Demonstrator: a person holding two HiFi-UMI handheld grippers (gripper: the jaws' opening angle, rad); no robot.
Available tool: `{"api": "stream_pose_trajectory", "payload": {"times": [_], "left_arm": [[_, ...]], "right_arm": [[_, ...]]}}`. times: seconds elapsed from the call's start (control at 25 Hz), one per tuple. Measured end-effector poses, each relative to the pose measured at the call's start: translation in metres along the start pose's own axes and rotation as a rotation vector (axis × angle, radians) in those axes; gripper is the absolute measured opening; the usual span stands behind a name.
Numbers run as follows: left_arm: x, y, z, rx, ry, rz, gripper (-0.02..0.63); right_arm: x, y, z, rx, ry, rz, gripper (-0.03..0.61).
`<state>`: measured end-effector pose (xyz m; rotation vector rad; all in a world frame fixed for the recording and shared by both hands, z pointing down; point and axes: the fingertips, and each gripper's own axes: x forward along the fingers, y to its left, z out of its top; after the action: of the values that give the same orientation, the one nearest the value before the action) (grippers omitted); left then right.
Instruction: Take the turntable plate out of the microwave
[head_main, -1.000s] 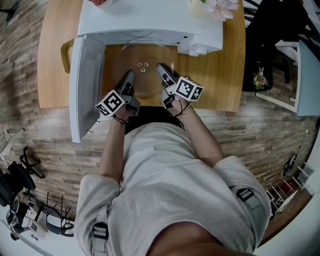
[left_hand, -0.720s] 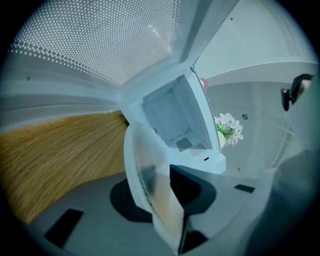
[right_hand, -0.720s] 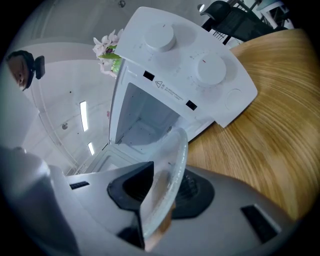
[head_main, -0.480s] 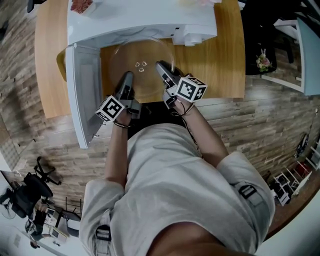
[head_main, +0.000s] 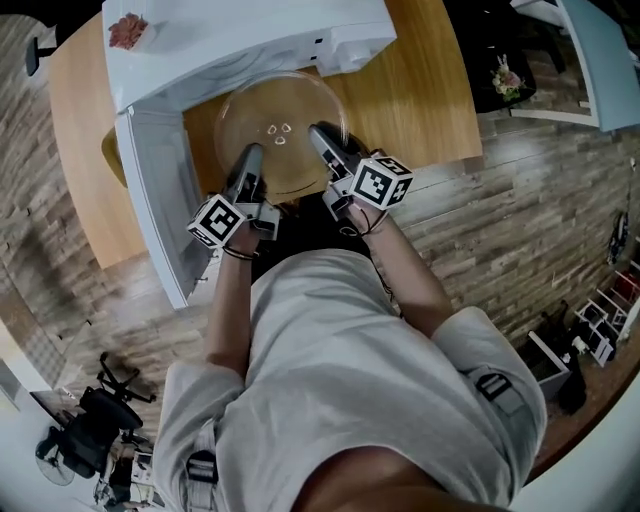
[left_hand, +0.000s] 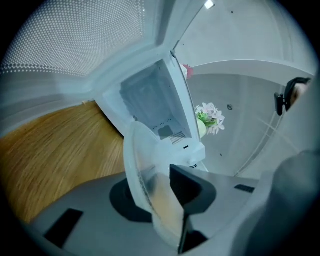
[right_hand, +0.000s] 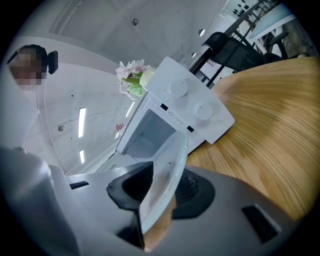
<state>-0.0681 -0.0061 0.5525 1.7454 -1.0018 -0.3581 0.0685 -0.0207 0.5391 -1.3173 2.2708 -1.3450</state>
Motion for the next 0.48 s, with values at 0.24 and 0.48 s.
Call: {"api": "stream_pose_trajectory", "payload": {"times": [0.24, 0.48], "left_arm": [[0.003, -0.014, -0.013, 0.006, 0.07, -0.06, 0.114], [-0.001, -0.027, -0.017, 0.056, 0.103, -0.106, 0.117]], "right_arm": [[-0.025, 0.001, 0.001, -0.011, -0.069, -0.047, 0.118], [-0.044, 0.008, 0.002, -0.024, -0.13, -0.076, 0.121]]}}
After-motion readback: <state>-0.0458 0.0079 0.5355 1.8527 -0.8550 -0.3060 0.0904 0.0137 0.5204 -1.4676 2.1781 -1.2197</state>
